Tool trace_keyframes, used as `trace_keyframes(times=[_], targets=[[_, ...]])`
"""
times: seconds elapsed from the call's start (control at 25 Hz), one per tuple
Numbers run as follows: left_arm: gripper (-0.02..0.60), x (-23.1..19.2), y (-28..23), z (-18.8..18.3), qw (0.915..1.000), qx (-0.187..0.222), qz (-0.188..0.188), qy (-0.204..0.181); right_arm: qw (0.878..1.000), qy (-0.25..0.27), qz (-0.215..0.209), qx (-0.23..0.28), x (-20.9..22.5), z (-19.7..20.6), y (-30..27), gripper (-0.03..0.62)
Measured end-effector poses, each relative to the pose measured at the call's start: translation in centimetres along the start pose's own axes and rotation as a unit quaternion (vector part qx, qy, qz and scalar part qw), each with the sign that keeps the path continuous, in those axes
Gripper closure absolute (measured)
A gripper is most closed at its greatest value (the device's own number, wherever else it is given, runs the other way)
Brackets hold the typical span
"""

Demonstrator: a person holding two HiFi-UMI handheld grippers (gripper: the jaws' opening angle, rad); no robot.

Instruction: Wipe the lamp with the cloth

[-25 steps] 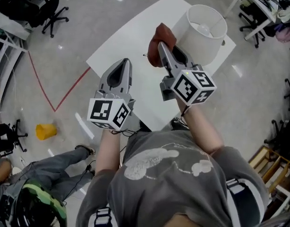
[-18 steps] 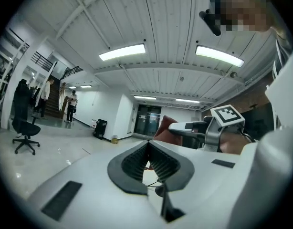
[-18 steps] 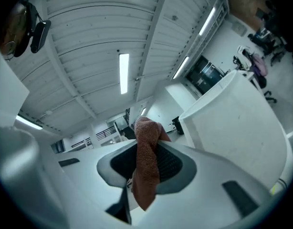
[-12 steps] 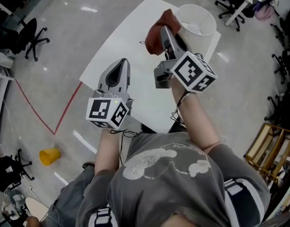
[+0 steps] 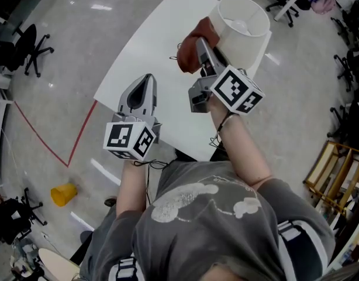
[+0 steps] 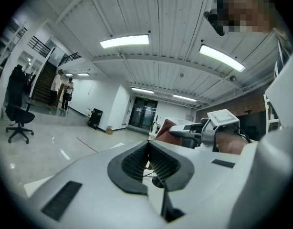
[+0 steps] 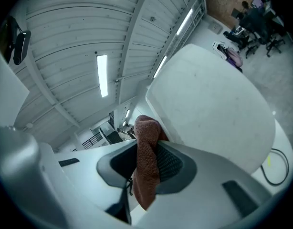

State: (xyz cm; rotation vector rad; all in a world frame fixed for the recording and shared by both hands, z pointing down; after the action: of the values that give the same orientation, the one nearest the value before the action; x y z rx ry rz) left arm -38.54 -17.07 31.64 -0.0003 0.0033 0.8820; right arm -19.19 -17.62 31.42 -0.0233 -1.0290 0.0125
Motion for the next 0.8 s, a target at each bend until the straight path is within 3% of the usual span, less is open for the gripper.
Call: trace_keyframes(times=[0.28, 0.56, 0.8], targets=[[0.574, 1.1, 0.0, 2.6, 0.9996, -0.026, -0.015, 0.003, 0.998, 0.001, 0.012, -0.067, 4.6, 3.8, 1.1, 0.503], [0.574, 3.8, 0.5, 4.9, 0.9974, -0.056, -0.042, 0.015, 0.988, 0.028, 0.015, -0.151, 8.2, 6.3, 2.5, 0.503], [0.574, 6.4, 0.0, 3.1, 0.9969, -0.04, -0.068, 0.004, 0.981, 0.043, -0.053, -0.182, 5.1, 3.9, 4.9, 0.503]])
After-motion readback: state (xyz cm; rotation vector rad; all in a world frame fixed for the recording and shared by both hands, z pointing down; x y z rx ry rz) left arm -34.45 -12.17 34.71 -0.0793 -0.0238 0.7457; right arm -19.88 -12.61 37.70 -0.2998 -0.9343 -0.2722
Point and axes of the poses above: the fingertips, and each gripper's own axes: y backward along the fingers, x to its right, z out of its underside, the point moved 3 cm from there along y, backward along the fingers, and after that the axes turned 15 degrees about -y, right-handed, at the moved point
